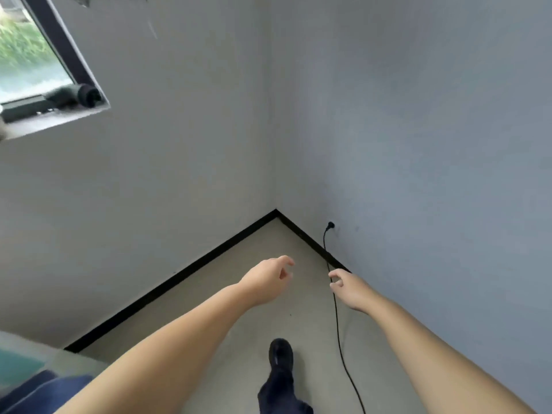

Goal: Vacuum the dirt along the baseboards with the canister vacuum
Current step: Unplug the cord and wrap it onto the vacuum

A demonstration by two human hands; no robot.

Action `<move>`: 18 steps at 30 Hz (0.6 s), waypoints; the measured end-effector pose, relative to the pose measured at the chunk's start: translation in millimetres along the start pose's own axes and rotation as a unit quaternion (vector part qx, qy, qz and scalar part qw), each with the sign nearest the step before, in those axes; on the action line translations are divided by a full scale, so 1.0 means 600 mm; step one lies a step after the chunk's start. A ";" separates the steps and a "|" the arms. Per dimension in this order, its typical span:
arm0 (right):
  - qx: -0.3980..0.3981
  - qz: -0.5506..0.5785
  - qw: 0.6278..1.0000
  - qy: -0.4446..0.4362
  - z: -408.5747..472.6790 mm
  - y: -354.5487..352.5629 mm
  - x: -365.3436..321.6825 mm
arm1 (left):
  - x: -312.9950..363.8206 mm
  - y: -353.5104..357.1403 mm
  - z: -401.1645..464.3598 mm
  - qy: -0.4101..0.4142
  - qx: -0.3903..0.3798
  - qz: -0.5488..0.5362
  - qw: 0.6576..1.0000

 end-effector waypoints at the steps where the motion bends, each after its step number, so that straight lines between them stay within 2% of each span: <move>1: 0.005 0.007 1.000 0.009 0.047 -0.011 0.002 | -0.008 -0.005 0.044 0.007 -0.008 0.005 1.000; 6: -0.003 0.033 0.998 0.053 0.292 -0.037 -0.003 | -0.080 -0.032 0.268 0.019 -0.055 0.041 0.997; 10: -0.006 0.080 0.990 0.114 0.429 -0.048 0.016 | -0.103 -0.041 0.452 0.044 -0.080 0.034 0.995; 14: 0.042 0.111 0.981 0.155 0.577 -0.060 0.071 | -0.128 0.016 0.651 0.103 -0.104 0.076 0.986; 18: 0.124 0.063 0.967 0.213 0.733 -0.033 0.167 | -0.161 0.134 0.835 0.179 -0.064 0.154 0.970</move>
Point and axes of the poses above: each hand's wrist, its own z-axis towards the middle knuckle, its own y-axis out of the palm, x = y × z, the point moved 6 cm from there along z, towards the middle knuckle, and after that the axes turned 10 degrees about z, right-handed, at the moved point
